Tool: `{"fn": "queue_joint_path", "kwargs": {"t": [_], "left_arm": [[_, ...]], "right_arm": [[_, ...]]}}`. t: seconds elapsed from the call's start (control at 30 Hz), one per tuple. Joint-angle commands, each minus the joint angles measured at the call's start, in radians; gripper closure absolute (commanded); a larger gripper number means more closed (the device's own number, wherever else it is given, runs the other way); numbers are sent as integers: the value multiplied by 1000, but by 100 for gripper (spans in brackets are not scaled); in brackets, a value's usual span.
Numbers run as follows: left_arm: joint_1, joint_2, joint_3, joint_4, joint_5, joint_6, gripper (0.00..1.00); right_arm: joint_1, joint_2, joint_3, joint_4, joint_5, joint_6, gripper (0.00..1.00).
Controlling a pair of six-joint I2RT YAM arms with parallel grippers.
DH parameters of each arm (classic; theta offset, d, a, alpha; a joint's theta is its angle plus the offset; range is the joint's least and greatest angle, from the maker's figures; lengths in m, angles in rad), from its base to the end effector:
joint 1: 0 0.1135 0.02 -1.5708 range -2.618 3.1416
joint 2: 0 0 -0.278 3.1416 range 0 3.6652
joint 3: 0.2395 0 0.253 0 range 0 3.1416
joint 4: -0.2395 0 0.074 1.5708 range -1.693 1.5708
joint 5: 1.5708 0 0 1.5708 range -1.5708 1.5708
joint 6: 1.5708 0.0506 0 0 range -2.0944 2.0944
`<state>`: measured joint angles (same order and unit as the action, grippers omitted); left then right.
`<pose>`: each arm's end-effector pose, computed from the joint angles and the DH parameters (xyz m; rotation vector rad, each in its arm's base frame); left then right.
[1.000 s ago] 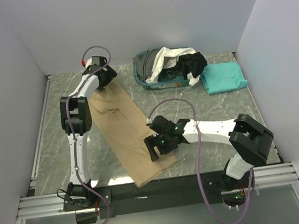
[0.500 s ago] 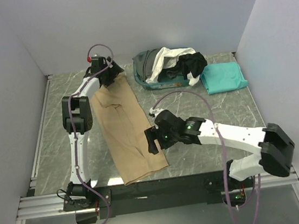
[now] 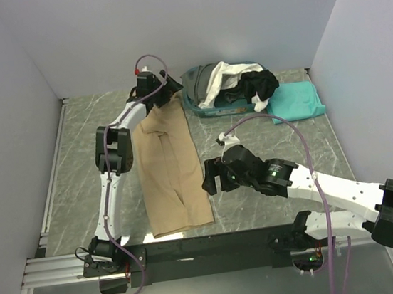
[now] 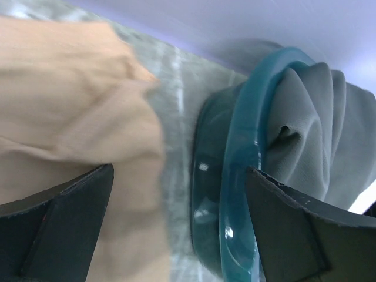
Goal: Fold and stack the t-shirts
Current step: Fold the tshirt
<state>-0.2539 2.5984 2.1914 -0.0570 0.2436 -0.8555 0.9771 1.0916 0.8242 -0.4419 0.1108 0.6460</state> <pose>0.5947 -0.1669 0.1599 -0.4811 2.0989 -0.9221 0.1384 0.1950 0.2722 -0.3324 2.3580 0.7026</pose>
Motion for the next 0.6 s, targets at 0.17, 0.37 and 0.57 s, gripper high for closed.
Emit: {"fn": "queue_joint_path", "kwargs": {"t": [0.17,0.37,0.57], "left_arm": [[-16,-150,107,-99,-160,65,1],[2,-441,-60,-219,-241,118,1],[-16,-829,-569,-301,-306,37,1]], "right_arm": [[-2,-15,3,20,47,-26,11],[-2,8,16,45,12,-77,10],[-2,48,0,101,-40,-124,10]]}}
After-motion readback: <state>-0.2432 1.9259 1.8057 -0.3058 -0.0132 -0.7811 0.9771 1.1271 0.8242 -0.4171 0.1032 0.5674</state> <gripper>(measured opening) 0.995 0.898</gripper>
